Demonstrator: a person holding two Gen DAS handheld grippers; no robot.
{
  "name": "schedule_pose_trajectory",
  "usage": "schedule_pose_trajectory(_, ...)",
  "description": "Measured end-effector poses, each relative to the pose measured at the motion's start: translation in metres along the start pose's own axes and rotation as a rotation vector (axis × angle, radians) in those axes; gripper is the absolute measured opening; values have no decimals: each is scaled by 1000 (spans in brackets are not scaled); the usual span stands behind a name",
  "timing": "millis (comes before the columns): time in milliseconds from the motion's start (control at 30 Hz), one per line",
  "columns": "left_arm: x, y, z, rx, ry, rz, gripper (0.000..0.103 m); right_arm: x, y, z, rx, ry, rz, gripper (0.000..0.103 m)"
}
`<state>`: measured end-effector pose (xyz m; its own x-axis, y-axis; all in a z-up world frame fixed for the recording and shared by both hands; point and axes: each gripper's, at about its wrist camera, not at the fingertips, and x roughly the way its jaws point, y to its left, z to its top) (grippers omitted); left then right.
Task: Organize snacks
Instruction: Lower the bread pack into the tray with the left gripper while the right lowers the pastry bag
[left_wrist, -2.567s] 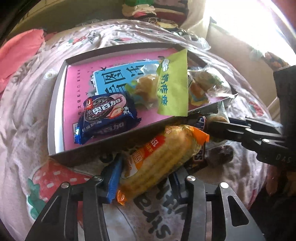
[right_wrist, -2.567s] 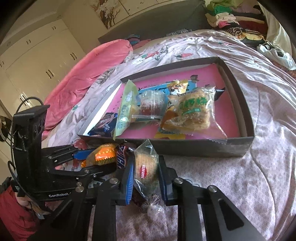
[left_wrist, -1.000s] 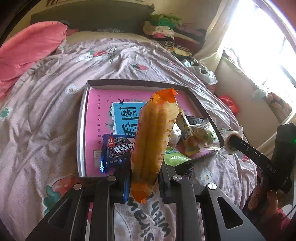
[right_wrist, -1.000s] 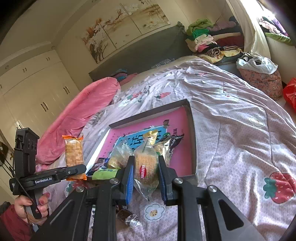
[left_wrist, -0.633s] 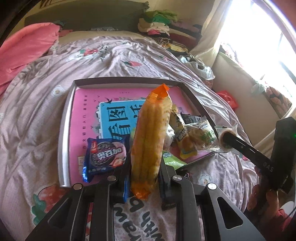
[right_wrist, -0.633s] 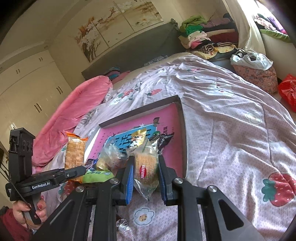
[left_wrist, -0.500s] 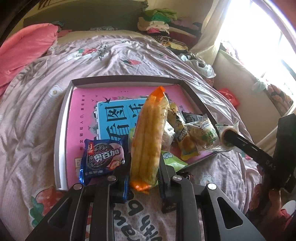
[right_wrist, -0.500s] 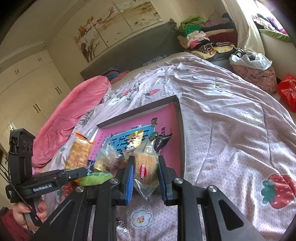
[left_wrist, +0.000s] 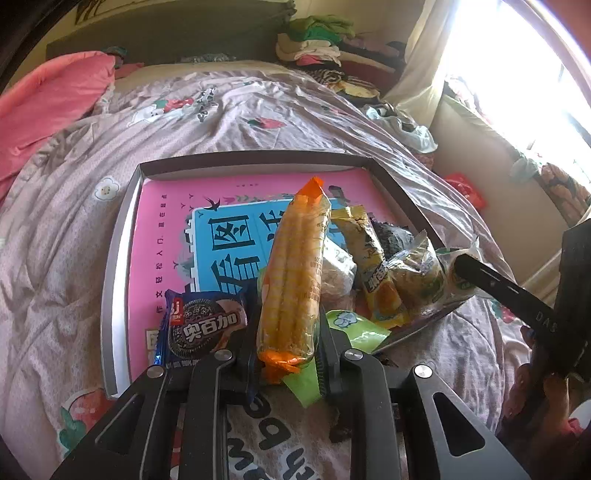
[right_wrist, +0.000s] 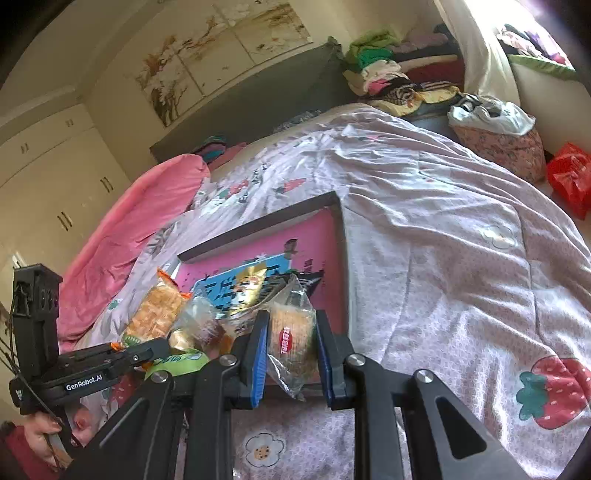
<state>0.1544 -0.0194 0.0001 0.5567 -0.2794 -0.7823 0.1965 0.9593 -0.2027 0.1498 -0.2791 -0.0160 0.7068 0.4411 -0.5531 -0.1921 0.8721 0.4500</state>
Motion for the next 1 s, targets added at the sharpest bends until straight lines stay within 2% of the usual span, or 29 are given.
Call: schedule_pose_trajectory(1000, 6, -6, 7, 19, 3, 16, 24, 9, -6, 10, -6, -28, -35, 24)
